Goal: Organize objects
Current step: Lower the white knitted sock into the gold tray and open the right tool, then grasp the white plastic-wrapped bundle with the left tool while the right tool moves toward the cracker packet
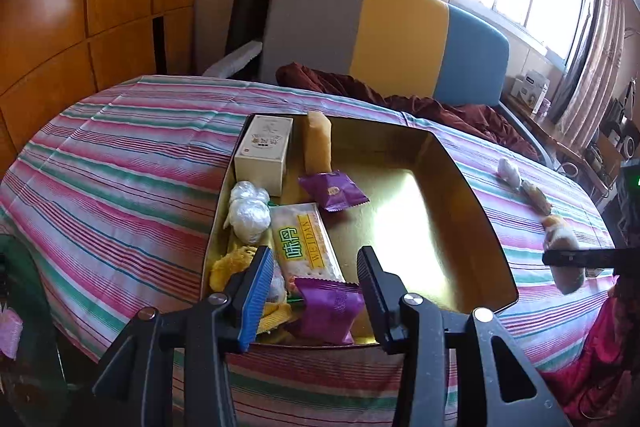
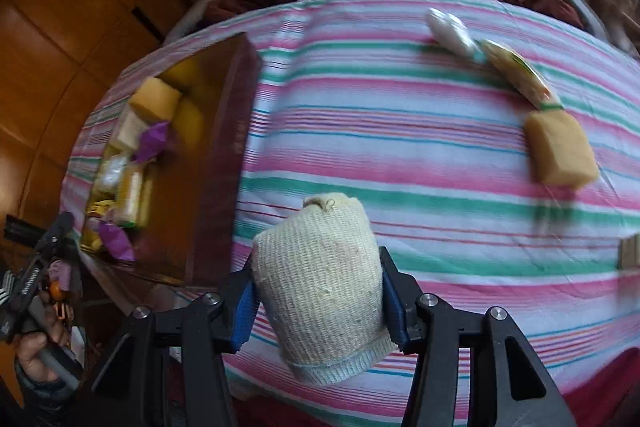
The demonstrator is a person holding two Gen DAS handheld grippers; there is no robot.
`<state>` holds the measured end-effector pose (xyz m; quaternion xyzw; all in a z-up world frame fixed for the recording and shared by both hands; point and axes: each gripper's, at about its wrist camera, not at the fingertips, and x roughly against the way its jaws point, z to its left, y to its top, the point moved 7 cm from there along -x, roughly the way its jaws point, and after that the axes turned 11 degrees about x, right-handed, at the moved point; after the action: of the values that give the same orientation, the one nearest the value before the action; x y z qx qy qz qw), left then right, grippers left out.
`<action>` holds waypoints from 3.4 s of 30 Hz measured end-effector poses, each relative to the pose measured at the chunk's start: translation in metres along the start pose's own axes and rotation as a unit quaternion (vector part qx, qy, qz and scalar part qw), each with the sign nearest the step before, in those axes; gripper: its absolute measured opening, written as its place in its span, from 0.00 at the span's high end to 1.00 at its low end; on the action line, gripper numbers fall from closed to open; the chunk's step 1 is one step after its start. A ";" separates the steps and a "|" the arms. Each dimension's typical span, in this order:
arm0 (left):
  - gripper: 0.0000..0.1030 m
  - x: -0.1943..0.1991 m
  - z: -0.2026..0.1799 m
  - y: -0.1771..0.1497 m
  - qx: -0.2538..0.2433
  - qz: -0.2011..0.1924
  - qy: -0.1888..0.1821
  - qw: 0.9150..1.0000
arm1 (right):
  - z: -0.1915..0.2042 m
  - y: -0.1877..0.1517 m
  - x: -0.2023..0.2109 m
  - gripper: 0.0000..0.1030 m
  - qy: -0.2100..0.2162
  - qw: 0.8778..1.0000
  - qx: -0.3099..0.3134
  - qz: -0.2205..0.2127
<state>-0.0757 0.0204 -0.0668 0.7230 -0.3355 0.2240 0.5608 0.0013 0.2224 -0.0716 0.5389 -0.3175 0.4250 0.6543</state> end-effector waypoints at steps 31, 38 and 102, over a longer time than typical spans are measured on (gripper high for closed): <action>0.58 -0.007 0.033 -0.002 0.038 0.000 0.028 0.999 | 0.162 0.085 -0.122 0.23 0.174 0.984 0.018 0.018; 0.58 0.004 0.016 0.001 0.012 -0.010 0.021 1.000 | 0.121 0.075 -0.058 0.08 0.093 0.992 0.067 -0.048; 0.51 -0.261 -0.394 0.022 -0.052 0.204 -0.146 0.967 | -0.260 0.004 0.060 0.00 -0.007 0.937 -0.306 -0.170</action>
<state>-0.2476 0.4573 -0.1280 0.6340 -0.5653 0.2073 0.4853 0.0131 0.4885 -0.0742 0.3616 -0.3403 0.1868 0.8477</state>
